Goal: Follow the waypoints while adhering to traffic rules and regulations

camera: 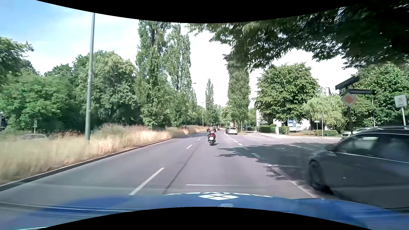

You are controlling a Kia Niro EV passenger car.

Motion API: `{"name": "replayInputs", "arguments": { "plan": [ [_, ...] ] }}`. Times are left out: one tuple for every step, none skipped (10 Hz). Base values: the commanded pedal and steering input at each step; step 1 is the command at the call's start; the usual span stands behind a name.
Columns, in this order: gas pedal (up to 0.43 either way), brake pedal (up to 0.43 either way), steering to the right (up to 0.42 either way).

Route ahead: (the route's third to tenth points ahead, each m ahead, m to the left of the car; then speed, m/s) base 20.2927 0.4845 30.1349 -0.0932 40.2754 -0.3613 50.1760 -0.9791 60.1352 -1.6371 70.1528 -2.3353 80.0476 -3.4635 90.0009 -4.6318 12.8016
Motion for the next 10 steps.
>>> {"name": "replayInputs", "arguments": {
  "plan": [
    [0.177,0.000,0.005],
    [0.189,0.000,0.005],
    [0.189,0.000,0.004],
    [0.189,0.000,0.004],
    [0.189,0.000,0.004],
    [0.189,0.000,0.004],
    [0.189,0.000,0.004],
    [0.189,0.000,0.004],
    [0.189,0.000,0.006],
    [0.189,0.000,0.006]
  ]
}}
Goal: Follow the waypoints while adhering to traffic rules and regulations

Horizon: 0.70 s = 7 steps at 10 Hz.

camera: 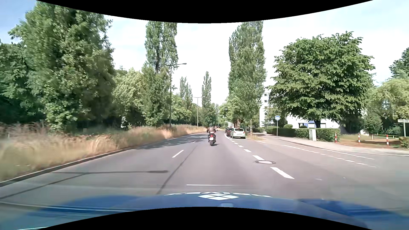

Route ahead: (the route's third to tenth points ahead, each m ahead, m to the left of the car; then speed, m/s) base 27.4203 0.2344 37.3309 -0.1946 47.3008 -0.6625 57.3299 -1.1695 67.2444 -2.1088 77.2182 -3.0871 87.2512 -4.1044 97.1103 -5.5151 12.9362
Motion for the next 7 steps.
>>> {"name": "replayInputs", "arguments": {
  "plan": [
    [0.189,0.000,0.006],
    [0.189,0.000,0.005],
    [0.189,0.000,0.006],
    [0.189,0.000,0.005],
    [0.189,0.000,0.005],
    [0.177,0.000,0.005],
    [0.177,0.000,0.005]
  ]
}}
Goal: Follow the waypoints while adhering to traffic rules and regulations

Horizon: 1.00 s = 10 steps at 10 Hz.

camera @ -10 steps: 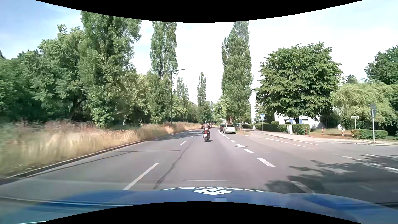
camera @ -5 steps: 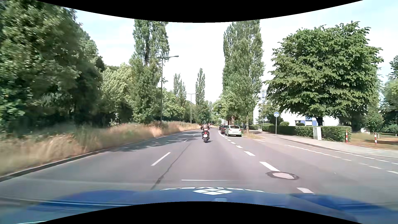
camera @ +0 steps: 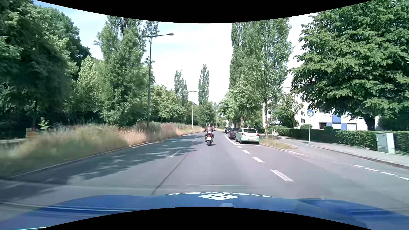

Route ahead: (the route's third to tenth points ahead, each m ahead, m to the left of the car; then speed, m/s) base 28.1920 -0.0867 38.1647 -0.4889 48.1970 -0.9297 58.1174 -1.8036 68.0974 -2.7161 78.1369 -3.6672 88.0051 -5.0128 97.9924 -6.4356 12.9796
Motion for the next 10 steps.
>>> {"name": "replayInputs", "arguments": {
  "plan": [
    [0.169,0.000,0.005],
    [0.130,0.000,0.005],
    [0.039,0.000,0.004],
    [0.039,0.000,0.003],
    [0.039,0.000,0.003],
    [0.047,0.000,0.001],
    [0.098,0.000,0.001],
    [0.150,0.000,0.001],
    [0.150,0.000,0.001],
    [0.157,0.000,0.001]
  ]
}}
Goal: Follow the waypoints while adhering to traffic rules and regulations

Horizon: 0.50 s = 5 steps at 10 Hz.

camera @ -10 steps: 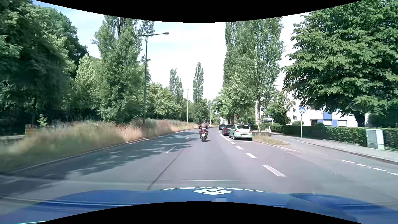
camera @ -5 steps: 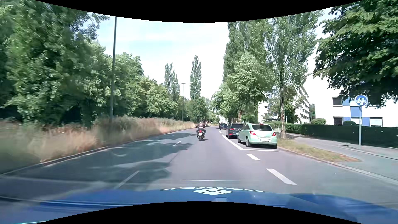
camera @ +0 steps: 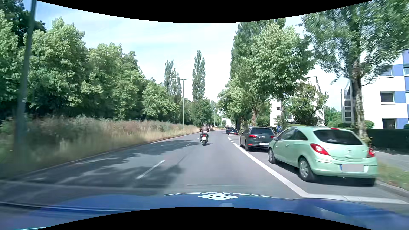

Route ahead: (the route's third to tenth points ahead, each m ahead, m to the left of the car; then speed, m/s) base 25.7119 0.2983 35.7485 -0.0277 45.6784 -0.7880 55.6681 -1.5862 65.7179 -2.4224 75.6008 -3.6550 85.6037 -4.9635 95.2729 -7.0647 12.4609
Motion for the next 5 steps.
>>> {"name": "replayInputs", "arguments": {
  "plan": [
    [0.157,0.000,0.001],
    [0.157,0.000,0.001],
    [0.169,0.000,0.001],
    [0.169,0.000,0.001],
    [0.169,0.000,0.002]
  ]
}}
